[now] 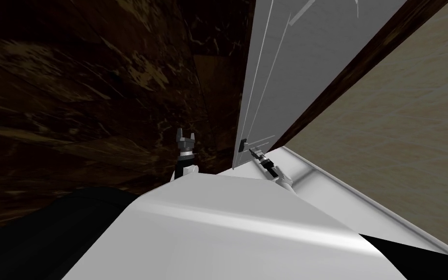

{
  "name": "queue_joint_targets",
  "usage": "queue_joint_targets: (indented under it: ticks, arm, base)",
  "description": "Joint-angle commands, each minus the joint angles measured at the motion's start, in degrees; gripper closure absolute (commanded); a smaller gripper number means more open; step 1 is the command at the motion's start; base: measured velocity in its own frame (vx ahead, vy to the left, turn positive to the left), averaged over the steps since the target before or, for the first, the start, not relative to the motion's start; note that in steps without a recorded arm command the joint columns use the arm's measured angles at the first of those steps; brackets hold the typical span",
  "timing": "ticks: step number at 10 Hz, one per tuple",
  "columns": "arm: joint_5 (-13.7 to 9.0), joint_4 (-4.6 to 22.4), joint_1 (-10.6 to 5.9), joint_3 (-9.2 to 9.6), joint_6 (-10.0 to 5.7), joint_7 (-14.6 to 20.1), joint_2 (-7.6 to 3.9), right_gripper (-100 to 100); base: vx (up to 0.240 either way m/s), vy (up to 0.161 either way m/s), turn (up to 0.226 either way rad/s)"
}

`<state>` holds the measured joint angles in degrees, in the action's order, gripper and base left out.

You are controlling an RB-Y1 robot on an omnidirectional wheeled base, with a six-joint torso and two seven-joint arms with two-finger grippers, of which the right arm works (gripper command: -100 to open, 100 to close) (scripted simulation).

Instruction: Pull the door open

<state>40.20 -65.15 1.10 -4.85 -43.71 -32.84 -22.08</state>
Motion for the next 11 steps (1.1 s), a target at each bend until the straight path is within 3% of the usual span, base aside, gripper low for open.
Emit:
queue_joint_targets:
  ticks: [1,4,11]
  arm:
    - [0.2,-0.4,0.41,0.19,-0.48,0.2,-0.37,-100]
    - [0.4,-0.7,0.75,0.33,-0.82,0.4,-0.7,-100]
    - [-0.3,1.4,-1.09,-0.56,0.34,-1.0,-0.09,-100]
  base:
    - [-0.18,-0.037,-0.003]
    - [-0.137,-0.006,-0.024]
    - [0.136,0.057,0.06]
